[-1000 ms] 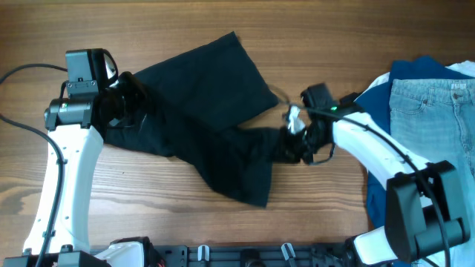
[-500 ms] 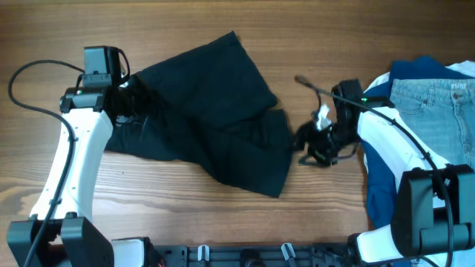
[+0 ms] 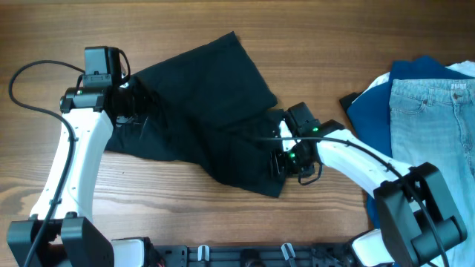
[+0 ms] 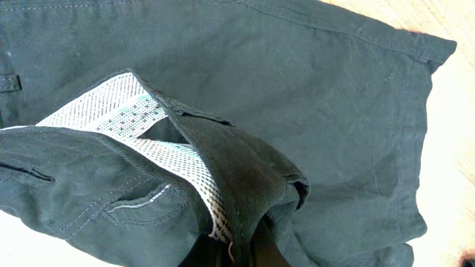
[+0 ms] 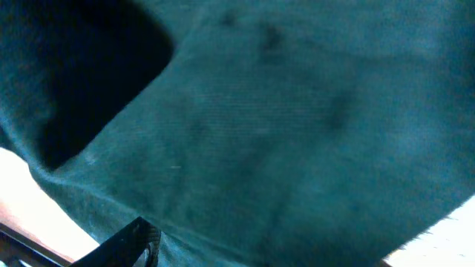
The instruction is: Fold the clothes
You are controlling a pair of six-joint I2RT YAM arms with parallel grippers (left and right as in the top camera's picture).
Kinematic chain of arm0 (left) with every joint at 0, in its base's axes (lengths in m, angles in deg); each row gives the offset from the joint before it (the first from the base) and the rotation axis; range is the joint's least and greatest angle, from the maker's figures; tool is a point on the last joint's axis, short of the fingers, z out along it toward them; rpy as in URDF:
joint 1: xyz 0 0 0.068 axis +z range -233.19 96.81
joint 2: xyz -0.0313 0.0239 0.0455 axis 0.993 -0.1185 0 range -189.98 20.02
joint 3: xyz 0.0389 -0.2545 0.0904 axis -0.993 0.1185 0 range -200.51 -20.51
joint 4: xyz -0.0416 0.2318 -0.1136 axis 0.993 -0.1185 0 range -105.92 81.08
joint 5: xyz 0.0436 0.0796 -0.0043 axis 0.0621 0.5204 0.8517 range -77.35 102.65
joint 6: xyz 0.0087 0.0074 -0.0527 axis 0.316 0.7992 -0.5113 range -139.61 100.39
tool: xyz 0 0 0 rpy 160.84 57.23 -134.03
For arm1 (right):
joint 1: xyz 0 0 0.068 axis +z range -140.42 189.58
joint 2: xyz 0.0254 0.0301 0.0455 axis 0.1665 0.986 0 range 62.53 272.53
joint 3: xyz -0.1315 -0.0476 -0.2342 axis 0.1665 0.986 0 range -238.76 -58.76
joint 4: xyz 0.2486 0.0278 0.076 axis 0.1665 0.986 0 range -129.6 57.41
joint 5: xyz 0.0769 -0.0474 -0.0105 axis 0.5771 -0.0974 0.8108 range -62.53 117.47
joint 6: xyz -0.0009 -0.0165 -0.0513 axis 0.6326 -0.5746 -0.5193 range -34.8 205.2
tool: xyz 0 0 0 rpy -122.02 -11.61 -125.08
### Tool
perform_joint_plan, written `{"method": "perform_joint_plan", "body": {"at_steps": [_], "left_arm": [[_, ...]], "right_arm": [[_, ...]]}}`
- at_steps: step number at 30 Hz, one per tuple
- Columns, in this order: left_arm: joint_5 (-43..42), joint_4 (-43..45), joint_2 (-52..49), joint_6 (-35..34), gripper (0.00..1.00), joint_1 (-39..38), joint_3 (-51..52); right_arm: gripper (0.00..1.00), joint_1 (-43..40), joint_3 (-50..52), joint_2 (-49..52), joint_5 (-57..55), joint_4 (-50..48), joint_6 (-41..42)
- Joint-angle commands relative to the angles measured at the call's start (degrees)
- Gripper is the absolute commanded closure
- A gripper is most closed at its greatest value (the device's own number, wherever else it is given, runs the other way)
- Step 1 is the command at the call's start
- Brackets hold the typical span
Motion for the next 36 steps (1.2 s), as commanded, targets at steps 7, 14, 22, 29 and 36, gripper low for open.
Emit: {"method": "perform_joint_plan", "body": {"at_steps": [7, 14, 22, 29, 36], "left_arm": [[0.5, -0.1, 0.0, 1.1, 0.96, -0.3, -0.9], [0.5, -0.1, 0.0, 1.1, 0.96, -0.3, -0.9], [0.5, 0.0, 0.0, 1.1, 0.96, -0.3, -0.9], [0.6, -2.4, 1.8, 4.1, 0.96, -0.3, -1.0], [5.7, -13.9, 13.6, 4.1, 0.96, -0.3, -1.0]], "right_arm": [[0.72, 1.4, 2.4, 1.1, 8.4, 2.8, -11.8], [0.37, 1.4, 2.4, 1.1, 9.6, 7.6, -10.3], [0.83, 1.4, 4.5, 1.0, 12.9, 2.1, 0.7], [0.96, 1.4, -1.6, -4.2, 17.8, 13.6, -4.7], [0.96, -2.8, -22.0, -13.7, 17.8, 28.1, 9.6]]}}
